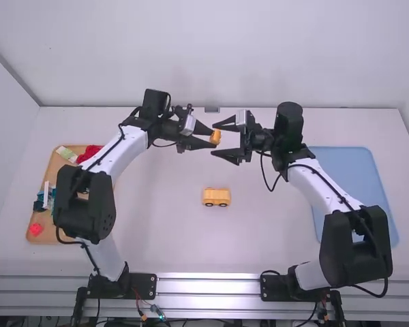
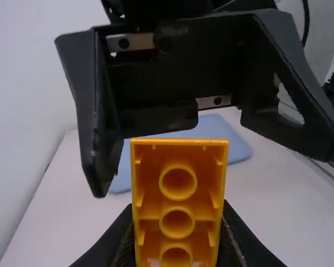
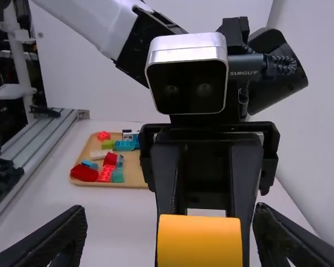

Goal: Assemble lego blocks to make yellow taxi

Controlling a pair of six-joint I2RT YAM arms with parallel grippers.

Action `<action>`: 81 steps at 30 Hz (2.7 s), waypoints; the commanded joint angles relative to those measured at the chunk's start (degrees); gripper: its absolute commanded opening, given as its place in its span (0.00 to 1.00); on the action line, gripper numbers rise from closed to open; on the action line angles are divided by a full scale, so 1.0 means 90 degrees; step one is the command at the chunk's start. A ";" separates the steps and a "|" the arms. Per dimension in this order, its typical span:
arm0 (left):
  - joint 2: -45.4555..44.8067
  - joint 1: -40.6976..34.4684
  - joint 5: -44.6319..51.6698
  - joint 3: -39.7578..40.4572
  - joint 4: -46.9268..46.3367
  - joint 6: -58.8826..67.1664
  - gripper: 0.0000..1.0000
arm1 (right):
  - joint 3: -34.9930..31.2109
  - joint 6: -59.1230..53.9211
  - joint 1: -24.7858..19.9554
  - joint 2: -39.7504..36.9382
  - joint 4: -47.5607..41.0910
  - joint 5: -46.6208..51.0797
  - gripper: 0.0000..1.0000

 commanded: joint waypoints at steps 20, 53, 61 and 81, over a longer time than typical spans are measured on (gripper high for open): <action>-0.0916 -0.0017 -0.0733 -0.0420 -0.0134 -0.0447 0.02 | 0.0177 0.0231 -0.0124 -0.0163 0.0216 -0.0301 0.66; -0.1829 0.0233 -0.0930 -0.3347 0.7536 -0.7283 0.02 | 0.0185 0.0610 -0.0075 -0.0163 0.0665 -0.0833 0.66; -0.1831 0.0194 -0.0500 -0.3339 0.7548 -0.7016 0.02 | 0.0182 0.1481 0.0136 -0.0163 0.1316 -0.0408 0.62; -0.1831 0.0194 -0.0498 -0.3356 0.7871 -0.7065 0.02 | 0.0182 0.1717 0.0330 -0.0163 0.1294 -0.0005 0.47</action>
